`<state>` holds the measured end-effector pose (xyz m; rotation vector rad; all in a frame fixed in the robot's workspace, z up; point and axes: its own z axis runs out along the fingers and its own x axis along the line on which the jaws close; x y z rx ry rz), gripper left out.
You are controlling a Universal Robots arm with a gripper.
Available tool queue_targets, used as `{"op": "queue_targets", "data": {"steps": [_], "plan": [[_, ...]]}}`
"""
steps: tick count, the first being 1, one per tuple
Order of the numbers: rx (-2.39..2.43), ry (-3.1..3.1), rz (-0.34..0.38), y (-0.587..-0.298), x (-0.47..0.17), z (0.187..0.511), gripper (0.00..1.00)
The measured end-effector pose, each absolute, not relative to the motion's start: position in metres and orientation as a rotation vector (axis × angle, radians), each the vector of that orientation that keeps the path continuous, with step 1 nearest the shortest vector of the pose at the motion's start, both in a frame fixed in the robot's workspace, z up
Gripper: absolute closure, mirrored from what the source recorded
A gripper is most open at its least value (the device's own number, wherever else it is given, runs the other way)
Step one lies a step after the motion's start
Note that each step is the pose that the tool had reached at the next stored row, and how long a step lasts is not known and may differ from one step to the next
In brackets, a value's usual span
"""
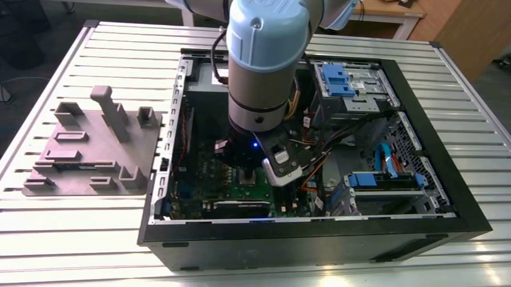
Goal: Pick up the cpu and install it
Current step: 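Close the cpu cover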
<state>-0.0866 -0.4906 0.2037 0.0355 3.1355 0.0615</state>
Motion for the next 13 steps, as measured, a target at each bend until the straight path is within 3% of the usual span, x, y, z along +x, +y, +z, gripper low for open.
{"op": "queue_targets", "data": {"steps": [13], "plan": [[0.036, 3.135, 0.062, -0.4906, -0.0866, 0.2063, 0.90]]}}
